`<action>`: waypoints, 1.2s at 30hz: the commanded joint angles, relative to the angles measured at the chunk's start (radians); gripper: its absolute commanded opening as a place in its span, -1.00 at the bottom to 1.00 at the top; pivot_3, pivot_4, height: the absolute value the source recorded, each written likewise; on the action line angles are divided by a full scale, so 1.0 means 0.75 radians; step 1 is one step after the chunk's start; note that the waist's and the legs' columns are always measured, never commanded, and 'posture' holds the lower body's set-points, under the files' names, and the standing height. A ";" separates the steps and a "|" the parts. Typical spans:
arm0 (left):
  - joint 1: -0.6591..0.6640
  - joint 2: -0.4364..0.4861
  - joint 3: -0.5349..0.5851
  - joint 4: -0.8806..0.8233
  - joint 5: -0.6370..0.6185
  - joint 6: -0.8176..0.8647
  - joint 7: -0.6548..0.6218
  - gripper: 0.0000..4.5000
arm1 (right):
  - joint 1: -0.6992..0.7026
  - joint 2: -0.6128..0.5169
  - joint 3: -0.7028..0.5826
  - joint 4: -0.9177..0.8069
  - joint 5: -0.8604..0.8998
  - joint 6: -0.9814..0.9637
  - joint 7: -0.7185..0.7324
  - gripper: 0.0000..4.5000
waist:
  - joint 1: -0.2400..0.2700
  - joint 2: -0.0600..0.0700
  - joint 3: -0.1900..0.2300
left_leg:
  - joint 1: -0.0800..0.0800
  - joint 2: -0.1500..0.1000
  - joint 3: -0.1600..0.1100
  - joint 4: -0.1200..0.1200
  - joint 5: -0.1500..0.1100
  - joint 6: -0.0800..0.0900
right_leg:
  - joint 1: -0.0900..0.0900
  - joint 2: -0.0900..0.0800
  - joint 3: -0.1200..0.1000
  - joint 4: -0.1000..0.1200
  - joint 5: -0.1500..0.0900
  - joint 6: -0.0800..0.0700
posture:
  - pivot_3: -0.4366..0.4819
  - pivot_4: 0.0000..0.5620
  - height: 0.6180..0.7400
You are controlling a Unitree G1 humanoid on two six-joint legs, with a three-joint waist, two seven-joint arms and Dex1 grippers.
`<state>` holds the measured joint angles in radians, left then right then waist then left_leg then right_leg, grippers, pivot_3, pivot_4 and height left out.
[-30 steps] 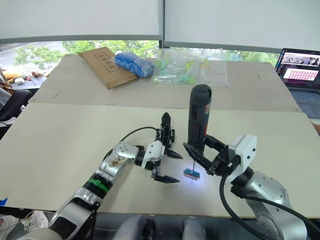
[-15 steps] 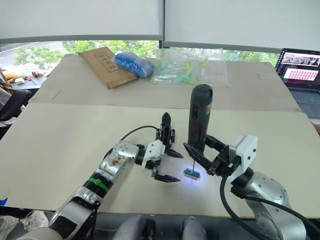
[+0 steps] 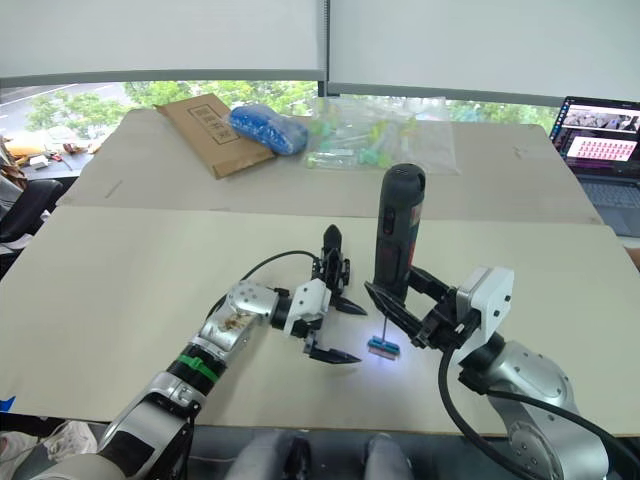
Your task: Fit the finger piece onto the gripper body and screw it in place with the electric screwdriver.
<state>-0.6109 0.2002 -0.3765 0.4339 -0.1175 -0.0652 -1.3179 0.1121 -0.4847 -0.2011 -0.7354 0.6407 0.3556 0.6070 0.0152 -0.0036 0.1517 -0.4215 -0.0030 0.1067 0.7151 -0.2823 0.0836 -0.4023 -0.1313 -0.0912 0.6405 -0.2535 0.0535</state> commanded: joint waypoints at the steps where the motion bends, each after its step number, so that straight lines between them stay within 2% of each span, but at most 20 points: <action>1: -0.004 -0.009 -0.006 -0.017 -0.002 -0.029 0.002 1.00 | -0.025 -0.003 -0.010 -0.039 0.008 -0.049 -0.001 -0.13 | 0.000 0.000 0.000 | 0.000 0.000 0.000 0.000 0.000 0.000 | 0.000 0.000 0.000 0.000 0.000 0.000 | -0.05 -0.47 1.00; 36: -0.009 -0.009 -0.004 -0.009 -0.001 -0.036 0.006 1.00 | -0.022 -0.024 -0.003 -0.042 0.003 -0.025 -0.015 -0.13 | 0.000 0.000 0.000 | 0.000 0.000 0.000 0.000 0.000 0.000 | 0.000 0.000 0.000 0.000 0.000 0.000 | -0.05 -0.47 1.00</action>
<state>-0.6106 0.1999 -0.3772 0.4339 -0.1175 -0.0669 -1.3146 0.1087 -0.4984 -0.1859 -0.7217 0.6132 0.3563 0.5985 0.0149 -0.0036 0.1517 -0.4215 -0.0030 0.1068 0.7152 -0.2823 0.0835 -0.4024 -0.1313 -0.0912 0.6407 -0.2535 0.0535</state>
